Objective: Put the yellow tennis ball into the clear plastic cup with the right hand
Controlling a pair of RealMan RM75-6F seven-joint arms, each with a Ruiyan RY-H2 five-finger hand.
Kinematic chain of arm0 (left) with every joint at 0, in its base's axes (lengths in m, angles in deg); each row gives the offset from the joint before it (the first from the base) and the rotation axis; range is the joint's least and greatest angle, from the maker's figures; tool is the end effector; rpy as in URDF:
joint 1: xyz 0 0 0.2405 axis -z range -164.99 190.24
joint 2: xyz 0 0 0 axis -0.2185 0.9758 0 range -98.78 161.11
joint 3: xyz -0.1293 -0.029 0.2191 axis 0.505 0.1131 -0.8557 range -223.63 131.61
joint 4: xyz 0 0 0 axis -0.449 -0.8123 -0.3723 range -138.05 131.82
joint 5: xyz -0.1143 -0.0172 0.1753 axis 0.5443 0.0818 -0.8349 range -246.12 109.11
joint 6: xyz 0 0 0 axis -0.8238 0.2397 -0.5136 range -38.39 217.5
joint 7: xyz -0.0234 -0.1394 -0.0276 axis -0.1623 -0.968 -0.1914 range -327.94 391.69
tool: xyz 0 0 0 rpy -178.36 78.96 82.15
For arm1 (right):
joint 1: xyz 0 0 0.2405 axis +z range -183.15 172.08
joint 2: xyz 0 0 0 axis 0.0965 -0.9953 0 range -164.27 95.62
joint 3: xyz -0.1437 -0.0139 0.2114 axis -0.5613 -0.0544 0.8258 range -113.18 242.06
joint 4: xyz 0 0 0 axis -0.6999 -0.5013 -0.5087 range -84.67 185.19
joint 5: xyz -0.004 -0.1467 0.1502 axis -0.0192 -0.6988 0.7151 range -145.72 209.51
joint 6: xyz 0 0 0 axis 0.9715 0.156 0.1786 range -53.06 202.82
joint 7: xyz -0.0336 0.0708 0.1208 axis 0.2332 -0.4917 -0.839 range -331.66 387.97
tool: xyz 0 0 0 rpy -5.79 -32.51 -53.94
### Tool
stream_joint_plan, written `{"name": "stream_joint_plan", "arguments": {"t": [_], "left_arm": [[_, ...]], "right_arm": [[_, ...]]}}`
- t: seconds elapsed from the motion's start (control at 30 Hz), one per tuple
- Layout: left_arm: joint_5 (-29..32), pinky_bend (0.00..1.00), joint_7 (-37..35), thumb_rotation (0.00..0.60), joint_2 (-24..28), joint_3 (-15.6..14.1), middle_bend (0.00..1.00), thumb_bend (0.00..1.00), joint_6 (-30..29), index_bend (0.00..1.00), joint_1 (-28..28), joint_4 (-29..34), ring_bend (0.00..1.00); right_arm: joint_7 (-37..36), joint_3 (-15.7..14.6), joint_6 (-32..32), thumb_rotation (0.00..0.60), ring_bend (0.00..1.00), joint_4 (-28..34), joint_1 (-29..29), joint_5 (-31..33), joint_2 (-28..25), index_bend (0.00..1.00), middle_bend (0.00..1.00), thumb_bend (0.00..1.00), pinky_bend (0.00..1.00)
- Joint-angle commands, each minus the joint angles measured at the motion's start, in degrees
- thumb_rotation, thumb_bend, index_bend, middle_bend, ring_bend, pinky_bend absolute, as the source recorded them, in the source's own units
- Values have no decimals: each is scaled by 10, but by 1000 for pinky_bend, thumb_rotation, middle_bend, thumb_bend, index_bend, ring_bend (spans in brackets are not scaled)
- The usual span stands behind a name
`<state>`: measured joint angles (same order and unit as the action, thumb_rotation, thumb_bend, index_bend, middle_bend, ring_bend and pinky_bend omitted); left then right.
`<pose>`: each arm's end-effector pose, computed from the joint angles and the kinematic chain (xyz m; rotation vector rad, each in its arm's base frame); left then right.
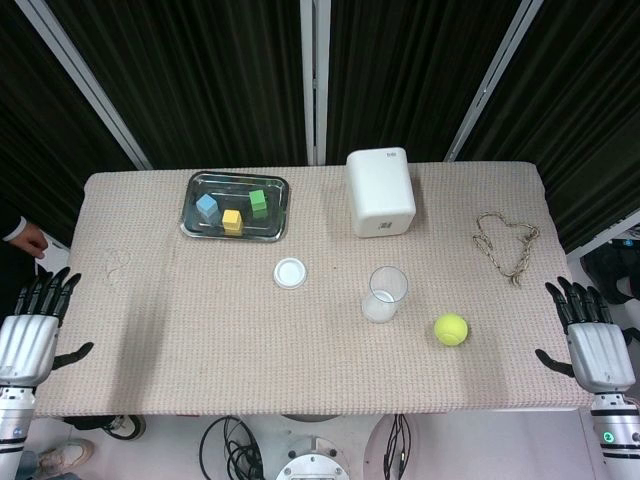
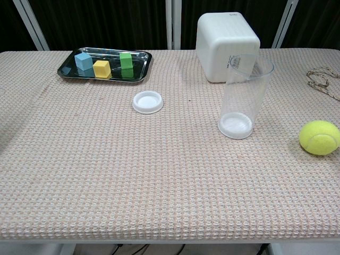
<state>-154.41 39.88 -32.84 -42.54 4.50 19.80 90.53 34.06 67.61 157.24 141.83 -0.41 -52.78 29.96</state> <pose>-0.2982 0.1950 0.1591 -1.4381 -0.7791 -0.8557 -0.3177 -0.1836 0.1552 1.4276 -0.8543 0.7902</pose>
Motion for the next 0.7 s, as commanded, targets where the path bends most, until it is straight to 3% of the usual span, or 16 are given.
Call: {"name": "stream_joint_plan", "arguments": {"t": [0.03, 0.33, 0.7], "left_arm": [[0, 0, -1, 600, -3, -2, 0, 0, 0, 55, -1, -3, 0], [-3, 0, 4, 600, -4, -5, 0, 0, -3, 55, -3, -1, 0], [-2, 0, 19, 600, -17, -11, 0, 0, 1, 55, -5, 4, 0]], "right_arm": [[2, -1, -3, 600, 0, 0, 1, 0, 0, 0, 0, 66, 0], [-5, -7, -27, 600, 0, 8, 8, 6, -4, 0, 0, 66, 0], [11, -15, -186, 600, 0, 22, 98, 6, 17, 0, 0, 66, 20]]}}
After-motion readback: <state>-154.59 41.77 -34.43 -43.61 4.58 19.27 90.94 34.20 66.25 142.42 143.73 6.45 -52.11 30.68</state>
